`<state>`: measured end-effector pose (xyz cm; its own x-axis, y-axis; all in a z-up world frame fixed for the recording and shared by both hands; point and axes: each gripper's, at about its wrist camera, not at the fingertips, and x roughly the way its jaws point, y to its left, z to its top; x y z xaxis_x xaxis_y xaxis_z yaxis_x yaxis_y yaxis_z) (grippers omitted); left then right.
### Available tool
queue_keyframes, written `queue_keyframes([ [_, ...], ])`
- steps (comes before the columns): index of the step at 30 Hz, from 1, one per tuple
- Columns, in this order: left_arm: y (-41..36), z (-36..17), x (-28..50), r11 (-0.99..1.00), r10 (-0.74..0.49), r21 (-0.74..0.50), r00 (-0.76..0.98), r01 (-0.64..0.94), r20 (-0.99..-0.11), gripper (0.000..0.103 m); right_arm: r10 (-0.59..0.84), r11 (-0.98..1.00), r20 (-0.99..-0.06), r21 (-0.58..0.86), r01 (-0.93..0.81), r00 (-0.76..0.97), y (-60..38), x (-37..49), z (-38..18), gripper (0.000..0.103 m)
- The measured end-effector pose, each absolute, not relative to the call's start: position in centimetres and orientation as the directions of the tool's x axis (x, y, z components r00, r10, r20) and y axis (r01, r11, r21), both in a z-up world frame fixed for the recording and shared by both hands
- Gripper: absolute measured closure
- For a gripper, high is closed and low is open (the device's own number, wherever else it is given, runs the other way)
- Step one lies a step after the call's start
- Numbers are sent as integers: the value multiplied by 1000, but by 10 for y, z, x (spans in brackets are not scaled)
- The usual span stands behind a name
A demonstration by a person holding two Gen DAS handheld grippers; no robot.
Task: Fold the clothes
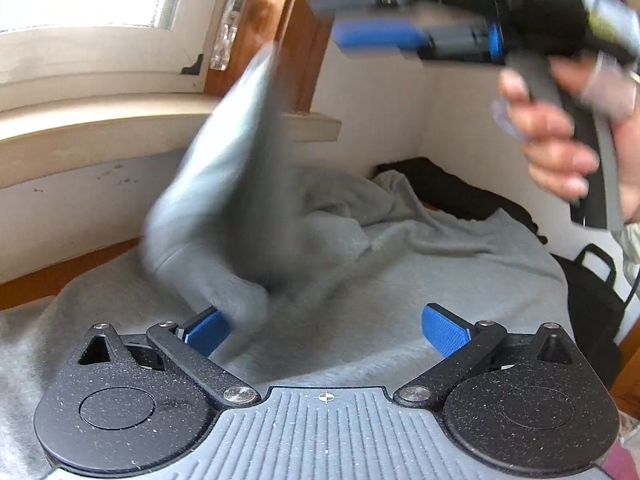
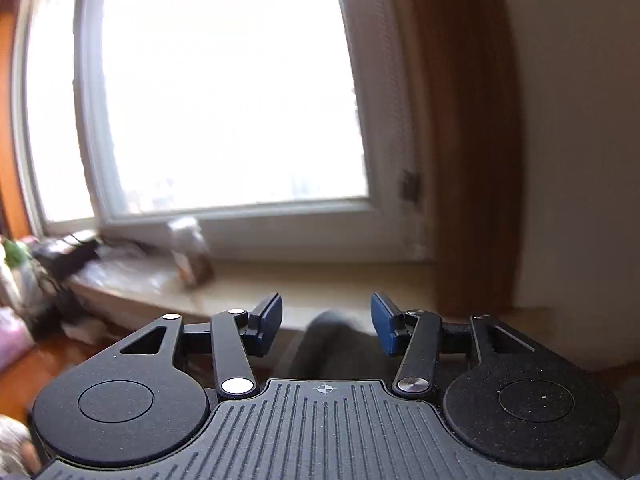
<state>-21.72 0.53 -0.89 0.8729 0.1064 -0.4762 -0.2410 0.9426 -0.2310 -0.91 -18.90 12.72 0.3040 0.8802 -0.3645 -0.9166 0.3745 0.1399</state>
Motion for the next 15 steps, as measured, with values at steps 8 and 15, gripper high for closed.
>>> queue_keyframes([
  [8, 8, -6, -218, 936, 162, -207, 870, -285, -466, 1, 626, 622, -618, 28, -783, 476, -294, 57, 55, 49],
  [15, 12, 1, -227, 930, 216, -173, 861, -325, -460, 2, 558, 713, -631, 31, -701, 540, -350, 82, 3, 48],
])
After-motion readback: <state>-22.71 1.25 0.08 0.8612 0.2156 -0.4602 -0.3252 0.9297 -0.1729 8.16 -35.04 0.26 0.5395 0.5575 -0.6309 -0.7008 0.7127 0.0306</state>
